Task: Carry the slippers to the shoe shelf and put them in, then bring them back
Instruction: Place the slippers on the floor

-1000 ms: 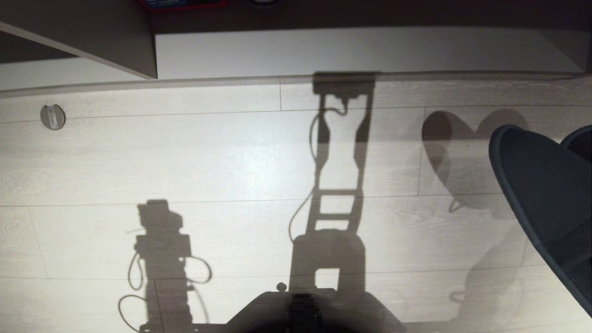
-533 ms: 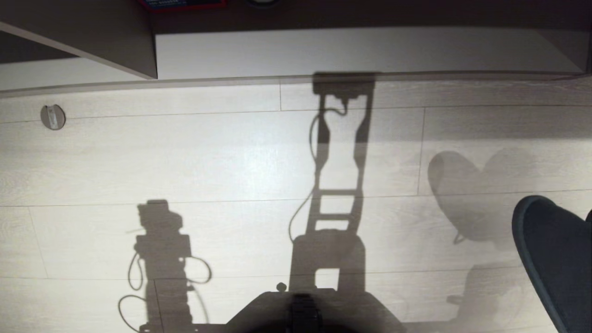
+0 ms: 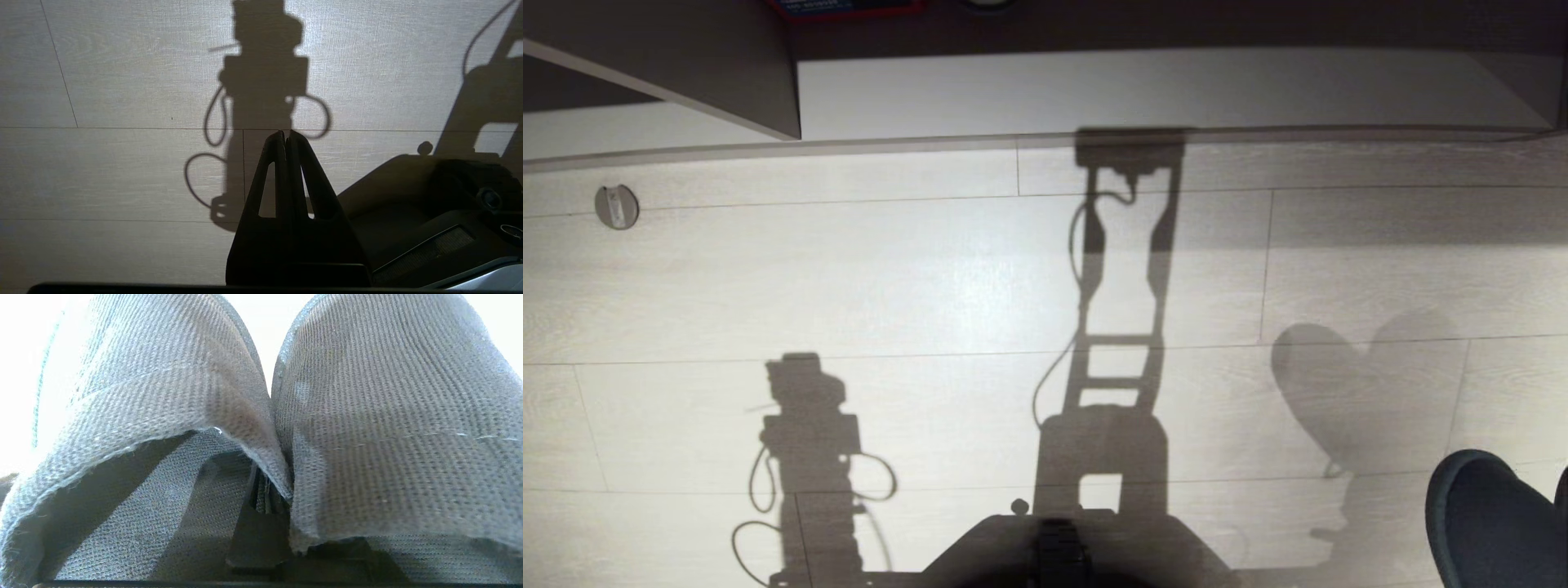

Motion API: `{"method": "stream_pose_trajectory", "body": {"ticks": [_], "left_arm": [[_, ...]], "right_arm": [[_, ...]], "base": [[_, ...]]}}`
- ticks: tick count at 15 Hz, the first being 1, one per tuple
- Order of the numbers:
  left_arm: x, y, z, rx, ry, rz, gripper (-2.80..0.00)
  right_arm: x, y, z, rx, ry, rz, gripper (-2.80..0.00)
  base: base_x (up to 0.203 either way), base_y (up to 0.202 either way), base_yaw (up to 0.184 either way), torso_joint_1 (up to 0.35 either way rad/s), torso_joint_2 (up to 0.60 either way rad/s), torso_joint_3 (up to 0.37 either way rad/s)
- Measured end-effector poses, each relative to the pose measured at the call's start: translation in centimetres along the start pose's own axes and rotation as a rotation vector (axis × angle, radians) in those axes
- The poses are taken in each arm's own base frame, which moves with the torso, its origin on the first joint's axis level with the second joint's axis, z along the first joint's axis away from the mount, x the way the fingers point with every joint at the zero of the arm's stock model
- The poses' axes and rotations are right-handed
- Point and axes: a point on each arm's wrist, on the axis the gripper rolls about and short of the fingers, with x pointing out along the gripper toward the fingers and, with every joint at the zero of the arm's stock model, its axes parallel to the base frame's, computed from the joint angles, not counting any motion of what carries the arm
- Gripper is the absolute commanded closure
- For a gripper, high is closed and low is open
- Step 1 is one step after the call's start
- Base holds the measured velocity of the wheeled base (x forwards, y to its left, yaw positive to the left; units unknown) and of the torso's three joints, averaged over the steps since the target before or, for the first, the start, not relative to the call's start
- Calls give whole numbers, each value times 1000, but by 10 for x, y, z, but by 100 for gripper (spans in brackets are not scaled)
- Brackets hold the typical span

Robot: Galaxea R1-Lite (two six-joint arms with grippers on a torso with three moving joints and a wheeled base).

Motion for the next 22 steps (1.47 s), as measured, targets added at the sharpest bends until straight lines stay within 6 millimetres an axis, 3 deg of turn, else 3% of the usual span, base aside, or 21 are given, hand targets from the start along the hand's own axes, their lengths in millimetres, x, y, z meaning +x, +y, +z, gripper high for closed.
{"method": "stream_pose_trajectory", "body": {"ticks": [5, 11, 22], "left_arm": [[0, 0, 0, 0, 0, 0, 0], [0, 0, 0, 0, 0, 0, 0], [0, 0, 0, -2, 0, 0, 0]], "right_arm": [[-3, 2, -18, -25, 102, 24, 0], [-3, 2, -18, 58, 103, 7, 0], [-3, 2, -18, 62, 105, 8, 0]], "base": [[0, 0, 0, 0, 0, 0], [0, 0, 0, 0, 0, 0], [0, 0, 0, 0, 1, 6]]}}
